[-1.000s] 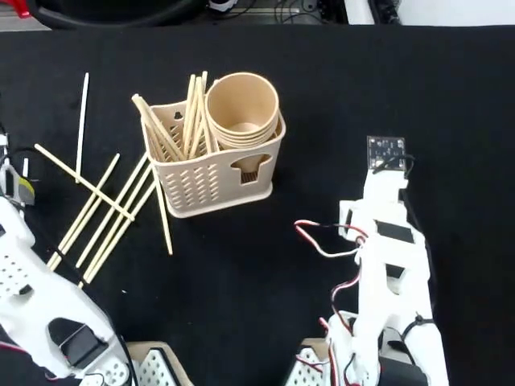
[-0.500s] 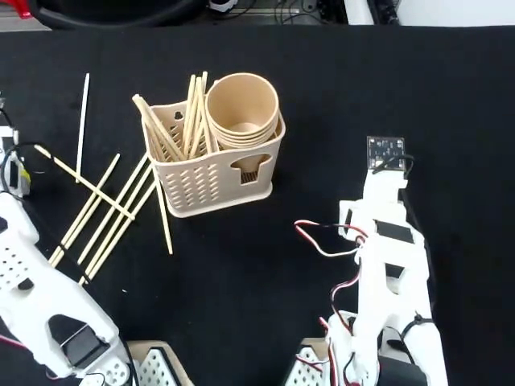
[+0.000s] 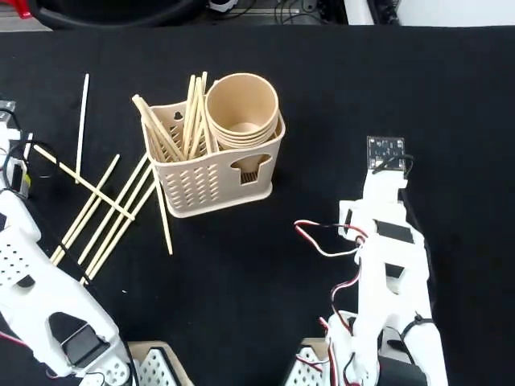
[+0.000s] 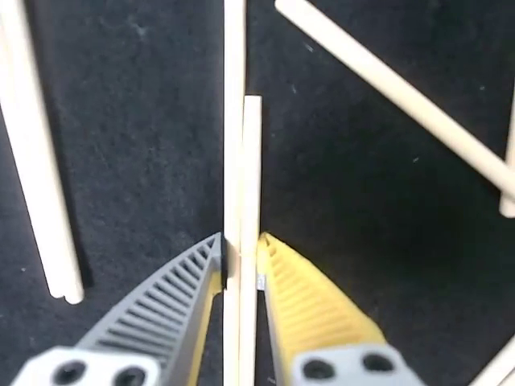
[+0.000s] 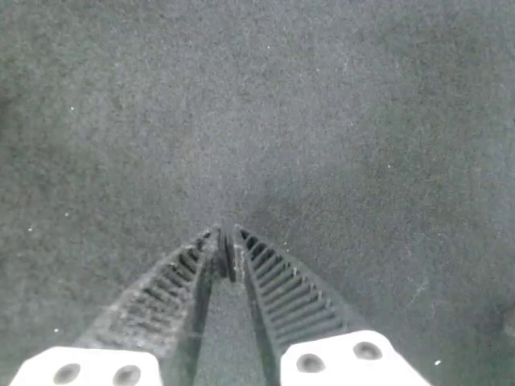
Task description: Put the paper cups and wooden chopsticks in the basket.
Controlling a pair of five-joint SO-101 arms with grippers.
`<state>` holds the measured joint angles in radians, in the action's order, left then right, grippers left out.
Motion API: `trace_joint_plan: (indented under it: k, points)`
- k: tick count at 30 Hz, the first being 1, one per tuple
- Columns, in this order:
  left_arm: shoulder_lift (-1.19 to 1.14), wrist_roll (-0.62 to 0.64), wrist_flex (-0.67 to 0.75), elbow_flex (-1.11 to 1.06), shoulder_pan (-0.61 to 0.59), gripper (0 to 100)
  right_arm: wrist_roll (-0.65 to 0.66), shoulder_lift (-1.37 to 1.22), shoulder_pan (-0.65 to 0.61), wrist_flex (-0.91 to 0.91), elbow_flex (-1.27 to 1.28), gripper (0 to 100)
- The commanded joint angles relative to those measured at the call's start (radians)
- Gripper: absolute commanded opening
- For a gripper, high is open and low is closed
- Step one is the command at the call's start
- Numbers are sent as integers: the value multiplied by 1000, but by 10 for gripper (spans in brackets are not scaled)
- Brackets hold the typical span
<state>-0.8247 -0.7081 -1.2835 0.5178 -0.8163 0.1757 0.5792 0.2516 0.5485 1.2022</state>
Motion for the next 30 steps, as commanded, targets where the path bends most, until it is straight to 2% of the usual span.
trace_joint_plan:
  k: [1,9,21,26,30]
  points:
    - [9,31,-20,18,-19,30,11,2,-3,-11,-2,21]
    - [219,52,-80,-16,-19,30,11,2,-3,-11,-2,21]
    - [601,120,-74,-226,35,30,11,2,-3,-9,-2,21]
    - [779,244,61,-374,81,30,11,2,-2,-9,-2,21]
    - [971,324,267,-633,124,30,11,2,-2,-9,-2,21]
